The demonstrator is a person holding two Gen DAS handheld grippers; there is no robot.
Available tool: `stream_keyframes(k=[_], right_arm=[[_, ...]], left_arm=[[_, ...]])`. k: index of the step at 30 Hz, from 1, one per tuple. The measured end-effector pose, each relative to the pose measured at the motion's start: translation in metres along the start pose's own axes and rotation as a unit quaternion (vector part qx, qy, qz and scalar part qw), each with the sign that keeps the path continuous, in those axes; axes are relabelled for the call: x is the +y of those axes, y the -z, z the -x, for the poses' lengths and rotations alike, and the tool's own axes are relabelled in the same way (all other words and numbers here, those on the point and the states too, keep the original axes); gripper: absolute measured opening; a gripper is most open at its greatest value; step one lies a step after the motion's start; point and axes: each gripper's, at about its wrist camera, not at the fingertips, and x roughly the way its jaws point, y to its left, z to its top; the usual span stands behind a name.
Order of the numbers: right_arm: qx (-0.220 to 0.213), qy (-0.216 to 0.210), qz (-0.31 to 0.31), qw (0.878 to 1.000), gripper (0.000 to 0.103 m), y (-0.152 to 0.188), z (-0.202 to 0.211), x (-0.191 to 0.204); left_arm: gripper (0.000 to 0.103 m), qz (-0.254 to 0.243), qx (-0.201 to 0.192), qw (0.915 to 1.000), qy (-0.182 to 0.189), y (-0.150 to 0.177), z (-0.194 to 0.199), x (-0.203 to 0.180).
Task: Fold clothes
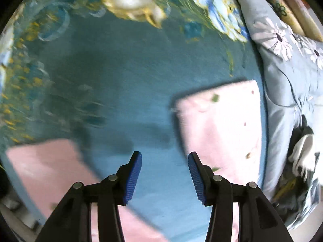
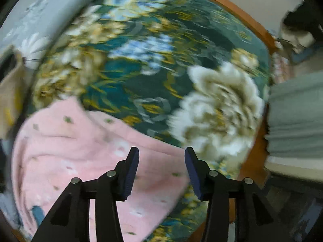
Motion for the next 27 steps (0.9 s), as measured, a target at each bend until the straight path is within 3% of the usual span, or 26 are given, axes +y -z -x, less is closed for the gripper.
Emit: stream_keyframes(k=[1, 6, 13, 16, 20, 21, 22, 23, 27], right_arm=[[0.003, -0.017, 0.012, 1.000, 0.056, -0.006, 0.000, 0.012], [0.018, -0.087, 0.038, 0.995, 0.056, -0.034, -0.014, 0.067], [0.037, -0.115, 0.019, 0.993, 0.057, -0.086, -0.048, 0.103], [0.081, -0.143, -0.016, 0.986, 0.060, -0.101, -0.077, 0.106], [0.130, -0.129, 0.010, 0.983, 0.060, -0.099, -0.101, 0.123], [0.137, -0.132, 0.019, 0.981, 0.058, -0.094, -0.103, 0.128], [0.138, -0.135, 0.019, 0.981, 0.051, -0.091, -0.102, 0.129], [0.138, -0.138, 0.020, 0.981, 0.036, -0.088, -0.101, 0.130], [0.131, -0.141, 0.074, 0.979, 0.030, -0.076, -0.085, 0.145]], left_arm=[[0.052, 0.010, 0.002, 0.9999, 0.003, 0.001, -0.007, -0.006], [0.052, 0.038, -0.001, 0.9992, 0.007, 0.004, -0.025, -0.026], [0.050, 0.052, -0.016, 0.9985, 0.006, 0.003, -0.028, -0.039], [0.050, 0.060, -0.023, 0.9978, 0.014, 0.001, -0.027, -0.043], [0.050, 0.064, -0.029, 0.9971, 0.028, 0.001, -0.028, -0.050], [0.050, 0.066, -0.029, 0.9969, 0.032, 0.002, -0.029, -0.052], [0.050, 0.068, -0.028, 0.9967, 0.035, 0.002, -0.030, -0.053], [0.050, 0.068, -0.026, 0.9966, 0.040, 0.002, -0.032, -0.056], [0.050, 0.057, -0.021, 0.9971, 0.045, 0.003, -0.037, -0.069]])
